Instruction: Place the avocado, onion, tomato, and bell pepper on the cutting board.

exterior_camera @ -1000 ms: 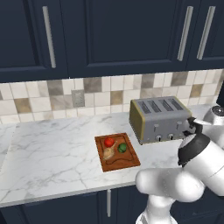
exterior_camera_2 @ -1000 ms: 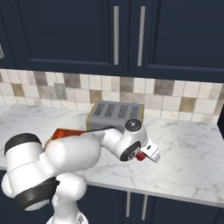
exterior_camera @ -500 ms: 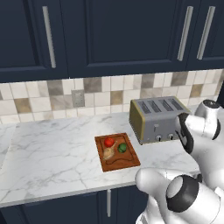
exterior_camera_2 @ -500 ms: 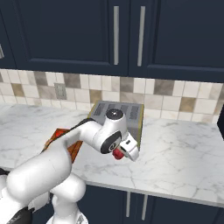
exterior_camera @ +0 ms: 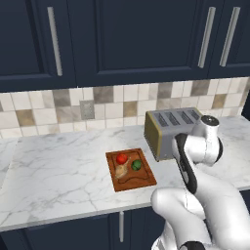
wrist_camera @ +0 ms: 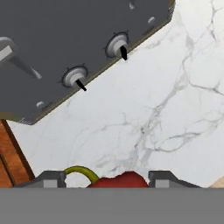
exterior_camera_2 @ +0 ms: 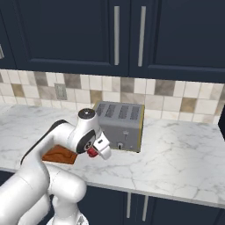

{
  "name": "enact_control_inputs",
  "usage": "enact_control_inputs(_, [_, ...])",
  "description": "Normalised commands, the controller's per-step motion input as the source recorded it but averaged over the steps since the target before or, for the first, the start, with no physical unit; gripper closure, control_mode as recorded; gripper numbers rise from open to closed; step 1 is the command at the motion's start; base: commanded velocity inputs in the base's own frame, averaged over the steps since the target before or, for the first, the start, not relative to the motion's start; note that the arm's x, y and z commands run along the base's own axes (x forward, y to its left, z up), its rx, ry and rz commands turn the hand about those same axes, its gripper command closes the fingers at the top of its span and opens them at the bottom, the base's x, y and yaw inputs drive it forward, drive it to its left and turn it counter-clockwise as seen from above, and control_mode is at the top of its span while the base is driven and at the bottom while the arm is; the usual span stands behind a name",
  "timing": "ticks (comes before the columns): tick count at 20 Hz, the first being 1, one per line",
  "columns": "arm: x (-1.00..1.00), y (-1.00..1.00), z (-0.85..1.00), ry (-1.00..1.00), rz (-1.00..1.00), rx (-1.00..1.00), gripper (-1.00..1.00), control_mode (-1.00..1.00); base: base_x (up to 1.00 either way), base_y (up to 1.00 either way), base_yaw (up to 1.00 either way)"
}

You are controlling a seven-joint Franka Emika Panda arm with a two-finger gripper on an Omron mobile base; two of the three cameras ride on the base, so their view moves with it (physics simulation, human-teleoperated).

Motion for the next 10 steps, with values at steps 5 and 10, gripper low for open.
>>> enact_control_inputs(5, [0.08, 1.00, 0.00, 0.00, 0.00, 0.07, 1.00, -1.00, 0.00, 0.00, 0.00])
enact_control_inputs(10, [0.27, 1.00, -0.05, 0.00, 0.00, 0.07, 1.00, -1.00, 0.00, 0.00, 0.00])
